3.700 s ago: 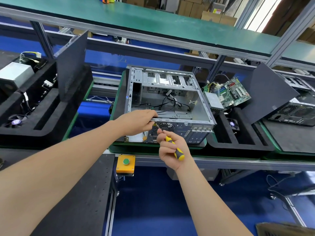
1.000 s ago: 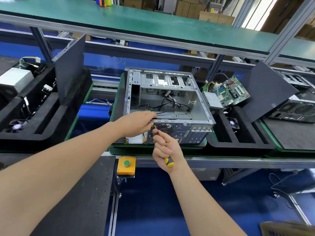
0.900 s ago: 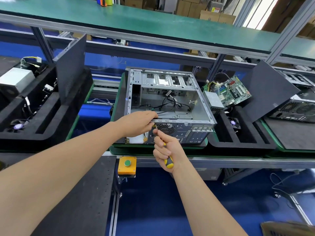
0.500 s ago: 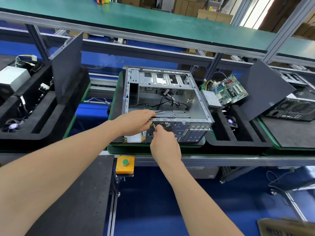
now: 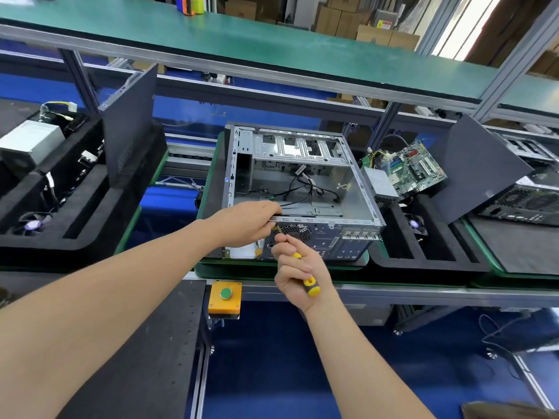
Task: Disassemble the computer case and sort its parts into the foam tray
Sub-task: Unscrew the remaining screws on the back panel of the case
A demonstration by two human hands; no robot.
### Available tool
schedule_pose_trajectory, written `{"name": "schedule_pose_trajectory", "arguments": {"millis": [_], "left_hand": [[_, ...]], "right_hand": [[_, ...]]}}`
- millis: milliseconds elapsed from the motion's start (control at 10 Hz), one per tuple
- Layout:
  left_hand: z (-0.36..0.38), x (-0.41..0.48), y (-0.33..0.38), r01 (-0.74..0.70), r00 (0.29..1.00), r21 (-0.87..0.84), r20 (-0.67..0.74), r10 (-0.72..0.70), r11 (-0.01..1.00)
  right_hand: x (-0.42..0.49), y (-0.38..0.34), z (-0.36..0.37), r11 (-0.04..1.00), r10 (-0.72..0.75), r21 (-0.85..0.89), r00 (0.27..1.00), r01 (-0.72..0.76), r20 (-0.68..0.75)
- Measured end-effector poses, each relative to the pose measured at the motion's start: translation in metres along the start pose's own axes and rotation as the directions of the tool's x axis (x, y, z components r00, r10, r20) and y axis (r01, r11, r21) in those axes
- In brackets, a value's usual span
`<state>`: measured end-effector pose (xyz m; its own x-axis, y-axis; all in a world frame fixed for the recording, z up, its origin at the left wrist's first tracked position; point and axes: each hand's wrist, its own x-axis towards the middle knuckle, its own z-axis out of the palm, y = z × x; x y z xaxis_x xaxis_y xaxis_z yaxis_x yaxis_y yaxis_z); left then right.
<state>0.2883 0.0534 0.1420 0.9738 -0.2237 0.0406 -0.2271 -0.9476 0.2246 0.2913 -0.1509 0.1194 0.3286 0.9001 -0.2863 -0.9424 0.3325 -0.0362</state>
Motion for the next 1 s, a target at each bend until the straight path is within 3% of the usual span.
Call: {"name": "schedule_pose_trajectory", "arguments": {"millis": [100,200,300,400,500,600,700,800,900,1000], "left_hand": [[0.001,0.0,0.001,0.0,1.0,0.001,0.003,0.0,1.0],[0.0,0.001,0.0,0.005,1.0,-0.005,0.002,-0.005,1.0],[0.001,0.0,0.0,0.007,1.0,-0.013,-0.01,-0.008,1.0],[0.001,0.001,0.001,0.013,1.0,-0.018,-0.003,-0.013,1.0],[0.0,0.001,0.001,0.016,1.0,-0.024,0.0,-0.016,1.0],[0.0,0.0,0.001,0.027,1.0,-0.027,-0.003,-0.027,0.999],[0.0,-0.001,0.002,0.032,0.999,-0.034,-0.006,-0.032,0.999],[-0.001,-0.001,0.004,0.045,0.999,-0.053,-0.026,-0.047,0.998],[-0.002,-0.002,0.004,0.055,0.998,-0.075,-0.039,-0.058,0.996],[-0.004,-0.002,0.005,0.055,0.998,-0.083,-0.036,-0.059,0.995]], "right_hand": [[0.004,0.005,0.004,0.997,-0.032,0.068,0.999,0.029,0.044],[0.007,0.003,0.012,0.954,-0.172,-0.272,0.974,0.127,-0.147],[0.007,0.002,0.018,0.609,-0.382,-0.789,0.901,0.08,-0.204],[0.007,0.004,0.021,-0.264,-0.614,-0.936,0.789,-0.232,-0.023],[0.009,0.009,0.02,-0.678,-0.65,-0.571,0.739,-0.462,0.175],[0.012,0.009,0.011,-0.654,-0.688,-0.624,0.679,-0.428,0.255],[0.012,0.005,0.013,-0.502,-0.702,-0.806,0.692,-0.314,0.168],[0.013,-0.003,0.017,0.041,-0.629,-0.974,0.752,-0.222,-0.198],[0.009,-0.005,0.013,0.531,-0.401,-0.847,0.872,-0.027,-0.279],[0.005,-0.005,0.004,0.883,-0.16,-0.468,0.963,0.042,-0.215]]}}
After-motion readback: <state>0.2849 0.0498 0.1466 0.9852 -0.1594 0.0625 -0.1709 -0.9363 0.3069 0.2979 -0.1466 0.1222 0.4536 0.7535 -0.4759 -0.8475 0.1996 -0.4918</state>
